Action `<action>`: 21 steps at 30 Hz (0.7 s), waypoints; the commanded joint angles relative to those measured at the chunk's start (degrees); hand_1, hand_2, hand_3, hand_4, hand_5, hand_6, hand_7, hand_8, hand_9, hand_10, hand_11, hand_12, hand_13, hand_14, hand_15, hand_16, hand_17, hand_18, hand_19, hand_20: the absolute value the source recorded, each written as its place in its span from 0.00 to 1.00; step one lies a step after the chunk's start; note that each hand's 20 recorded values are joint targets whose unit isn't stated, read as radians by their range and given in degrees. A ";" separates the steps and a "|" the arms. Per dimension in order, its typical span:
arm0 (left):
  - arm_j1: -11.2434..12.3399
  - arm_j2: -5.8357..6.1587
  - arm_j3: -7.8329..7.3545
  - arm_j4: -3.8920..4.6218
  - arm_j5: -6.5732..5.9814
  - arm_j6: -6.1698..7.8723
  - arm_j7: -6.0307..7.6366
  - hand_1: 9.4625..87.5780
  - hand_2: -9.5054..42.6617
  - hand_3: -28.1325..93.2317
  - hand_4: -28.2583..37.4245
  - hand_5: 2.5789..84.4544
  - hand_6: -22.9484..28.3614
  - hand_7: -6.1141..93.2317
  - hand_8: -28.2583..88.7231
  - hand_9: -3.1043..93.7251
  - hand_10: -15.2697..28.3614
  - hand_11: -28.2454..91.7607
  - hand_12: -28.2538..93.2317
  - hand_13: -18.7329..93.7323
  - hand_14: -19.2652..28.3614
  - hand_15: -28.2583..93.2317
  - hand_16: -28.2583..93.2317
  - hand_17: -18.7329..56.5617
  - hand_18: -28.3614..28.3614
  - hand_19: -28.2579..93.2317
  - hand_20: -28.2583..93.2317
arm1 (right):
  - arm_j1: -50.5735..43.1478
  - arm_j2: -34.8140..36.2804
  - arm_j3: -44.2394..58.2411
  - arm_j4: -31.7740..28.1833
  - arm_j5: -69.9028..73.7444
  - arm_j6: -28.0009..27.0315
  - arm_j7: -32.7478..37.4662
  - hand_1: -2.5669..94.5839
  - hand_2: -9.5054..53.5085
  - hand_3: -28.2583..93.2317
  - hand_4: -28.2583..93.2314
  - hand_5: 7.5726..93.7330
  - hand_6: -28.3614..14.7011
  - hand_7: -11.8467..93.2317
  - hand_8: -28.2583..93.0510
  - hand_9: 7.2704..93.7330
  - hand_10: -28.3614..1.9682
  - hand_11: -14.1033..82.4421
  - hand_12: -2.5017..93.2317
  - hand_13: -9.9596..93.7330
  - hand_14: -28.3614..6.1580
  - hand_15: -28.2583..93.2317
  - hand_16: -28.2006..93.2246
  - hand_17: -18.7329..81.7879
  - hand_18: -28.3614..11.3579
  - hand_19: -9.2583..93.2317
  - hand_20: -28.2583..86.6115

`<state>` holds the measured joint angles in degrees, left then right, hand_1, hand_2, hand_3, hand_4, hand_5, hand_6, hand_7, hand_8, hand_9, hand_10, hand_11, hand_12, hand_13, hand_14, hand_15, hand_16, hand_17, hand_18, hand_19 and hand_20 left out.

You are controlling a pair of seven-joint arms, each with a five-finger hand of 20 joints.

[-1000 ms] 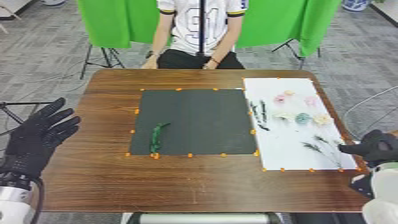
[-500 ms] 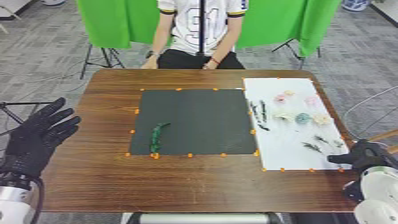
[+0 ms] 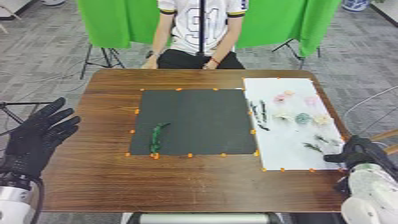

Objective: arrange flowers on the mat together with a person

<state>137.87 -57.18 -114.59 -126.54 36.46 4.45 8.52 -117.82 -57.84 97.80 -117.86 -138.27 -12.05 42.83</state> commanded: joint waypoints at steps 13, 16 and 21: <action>0.81 -0.22 -0.08 0.02 0.23 -0.23 -0.56 0.22 0.19 0.81 0.06 0.37 0.53 0.22 0.17 0.34 0.65 0.40 0.40 0.38 0.73 0.50 0.26 0.15 0.91 0.63 0.36 | -2.08 -1.98 -1.20 2.48 12.06 0.21 -4.50 0.53 0.00 0.85 0.03 0.87 0.66 0.50 0.34 0.95 0.69 0.71 0.45 0.91 0.62 0.82 0.52 0.73 0.24 1.00 0.72; 0.69 -0.21 -0.11 0.06 0.25 -0.24 -0.57 0.21 0.18 0.82 0.07 0.38 0.53 0.22 0.17 0.34 0.65 0.40 0.40 0.38 0.73 0.50 0.26 0.15 0.91 0.63 0.36 | -2.43 -2.07 -0.68 0.94 11.42 2.52 -5.06 0.51 0.00 0.87 0.06 0.87 0.66 0.54 0.35 0.95 0.70 0.75 0.46 0.91 0.61 0.84 0.52 0.74 0.22 1.00 0.76; 0.91 -0.19 -0.26 -0.03 0.27 -0.22 -0.60 0.21 0.19 0.82 0.06 0.38 0.53 0.22 0.17 0.34 0.65 0.40 0.40 0.39 0.73 0.51 0.26 0.15 0.91 0.63 0.36 | -2.08 -1.72 0.07 -2.71 9.58 7.54 -6.30 0.49 0.00 0.88 0.11 0.86 0.66 0.58 0.36 0.95 0.69 0.79 0.46 0.92 0.61 0.87 0.51 0.76 0.21 1.00 0.80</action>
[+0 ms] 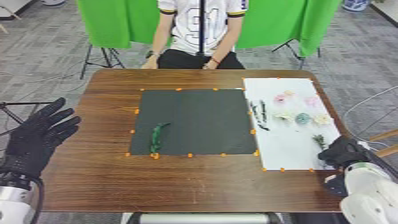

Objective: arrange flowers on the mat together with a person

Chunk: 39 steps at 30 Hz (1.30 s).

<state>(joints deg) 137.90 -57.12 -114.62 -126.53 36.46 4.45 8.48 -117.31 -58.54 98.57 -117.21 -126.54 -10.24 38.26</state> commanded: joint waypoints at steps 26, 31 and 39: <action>1.80 0.22 -0.06 -0.47 0.17 0.42 -1.12 0.21 0.18 0.82 0.06 0.37 0.53 0.22 0.17 0.34 0.65 0.40 0.40 0.39 0.73 0.50 0.25 0.15 0.91 0.63 0.36 | 30.77 -5.25 -33.21 2.35 3.60 -11.76 -15.51 0.44 0.00 0.90 0.16 0.86 0.67 0.63 0.37 0.97 0.72 0.83 0.44 0.95 0.63 0.89 0.50 0.80 0.21 1.00 0.86; 1.33 0.13 0.28 -0.34 0.37 0.26 -1.34 0.21 0.18 0.82 0.06 0.37 0.53 0.22 0.17 0.34 0.65 0.40 0.40 0.38 0.73 0.50 0.26 0.15 0.91 0.63 0.36 | 34.51 -7.06 -39.60 6.10 2.40 -13.80 -15.95 0.45 0.00 0.90 0.15 0.86 0.68 0.63 0.36 0.97 0.73 0.83 0.44 0.95 0.64 0.90 0.51 0.80 0.22 1.00 0.87; 1.60 0.08 0.33 -0.39 0.34 0.31 -1.35 0.21 0.19 0.82 0.06 0.38 0.53 0.22 0.17 0.34 0.65 0.40 0.40 0.38 0.73 0.50 0.26 0.15 0.91 0.63 0.36 | 36.72 -9.21 -46.10 9.78 -9.68 -14.86 -15.82 0.45 0.00 0.89 0.15 0.86 0.69 0.63 0.36 0.97 0.73 0.83 0.45 0.95 0.65 0.90 0.51 0.81 0.22 1.00 0.87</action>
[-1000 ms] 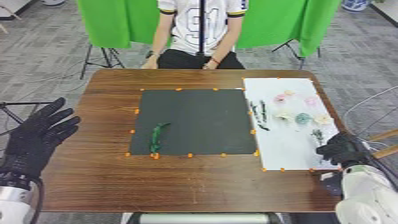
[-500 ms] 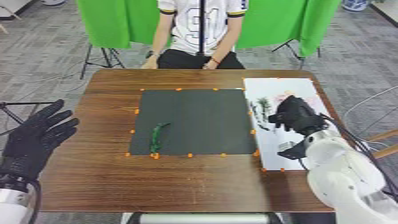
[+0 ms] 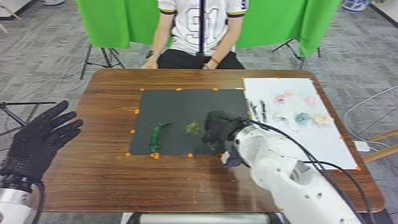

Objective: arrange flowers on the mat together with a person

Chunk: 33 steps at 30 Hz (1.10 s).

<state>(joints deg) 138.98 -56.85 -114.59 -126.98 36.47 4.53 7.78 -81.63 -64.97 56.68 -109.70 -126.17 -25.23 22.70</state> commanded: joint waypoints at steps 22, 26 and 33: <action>-0.89 0.62 1.48 0.74 0.30 0.04 -0.96 0.21 0.18 0.82 0.06 0.38 0.53 0.22 0.17 0.34 0.65 0.40 0.40 0.38 0.73 0.50 0.26 0.15 0.91 0.63 0.36 | 4.53 -9.65 -11.16 10.49 -14.03 5.29 5.98 0.41 0.02 0.90 0.13 0.90 0.72 0.59 0.35 1.00 0.75 0.82 0.43 0.97 0.67 0.89 0.50 0.84 0.23 1.00 0.87; -1.12 0.72 1.56 0.82 0.33 -0.15 -1.12 0.22 0.19 0.82 0.06 0.38 0.53 0.22 0.17 0.34 0.65 0.40 0.40 0.39 0.73 0.50 0.26 0.15 0.91 0.63 0.36 | 5.07 -9.60 -11.70 11.34 -15.19 6.11 6.55 0.41 0.03 0.90 0.13 0.90 0.72 0.59 0.34 1.00 0.75 0.82 0.43 0.97 0.66 0.89 0.50 0.84 0.23 1.00 0.87; -0.57 0.29 1.13 0.60 0.36 -0.04 -1.14 0.21 0.18 0.82 0.07 0.37 0.53 0.22 0.17 0.34 0.65 0.40 0.40 0.38 0.73 0.50 0.26 0.15 0.91 0.63 0.36 | 4.50 -9.71 -11.26 11.30 -15.98 4.83 6.52 0.41 0.03 0.90 0.13 0.91 0.72 0.59 0.34 1.00 0.76 0.82 0.43 0.97 0.67 0.89 0.50 0.84 0.23 1.00 0.87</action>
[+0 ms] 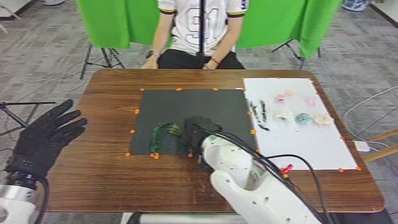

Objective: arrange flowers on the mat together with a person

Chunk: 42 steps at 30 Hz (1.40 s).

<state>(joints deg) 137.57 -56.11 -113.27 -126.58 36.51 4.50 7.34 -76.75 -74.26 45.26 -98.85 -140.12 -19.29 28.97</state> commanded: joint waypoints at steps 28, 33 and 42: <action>1.40 -0.63 -0.53 0.12 0.45 -0.12 -0.59 0.21 0.18 0.82 0.07 0.37 0.53 0.22 0.17 0.34 0.65 0.40 0.40 0.38 0.73 0.50 0.26 0.15 0.91 0.63 0.36 | -1.80 0.42 3.83 -5.59 0.13 -4.76 1.44 0.23 0.10 0.84 0.04 0.94 0.71 0.60 0.14 1.00 0.75 0.82 0.41 0.98 0.66 0.89 0.50 0.85 0.22 1.00 0.88; 1.42 -0.66 -0.55 0.16 0.44 -0.25 -0.67 0.21 0.18 0.82 0.06 0.37 0.53 0.22 0.17 0.34 0.65 0.40 0.40 0.38 0.74 0.50 0.25 0.15 0.91 0.63 0.36 | -1.83 1.22 3.70 -5.61 1.22 -7.84 0.97 0.21 0.22 0.82 0.05 0.95 0.69 0.58 0.15 1.00 0.73 0.82 0.41 0.98 0.64 0.88 0.51 0.85 0.21 1.00 0.88; 1.20 -0.85 -0.39 0.19 0.56 -0.25 -0.67 0.21 0.19 0.82 0.06 0.37 0.53 0.22 0.17 0.34 0.65 0.40 0.40 0.38 0.73 0.50 0.25 0.15 0.91 0.63 0.36 | -2.29 0.16 3.18 -5.27 2.92 -10.68 -0.20 0.17 0.31 0.80 0.05 0.95 0.68 0.54 0.15 1.00 0.71 0.78 0.40 0.97 0.63 0.87 0.51 0.83 0.20 1.00 0.87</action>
<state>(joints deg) 138.25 -56.26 -113.76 -126.57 36.70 4.47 7.12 -78.42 -73.56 49.05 -104.17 -137.87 -28.59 30.09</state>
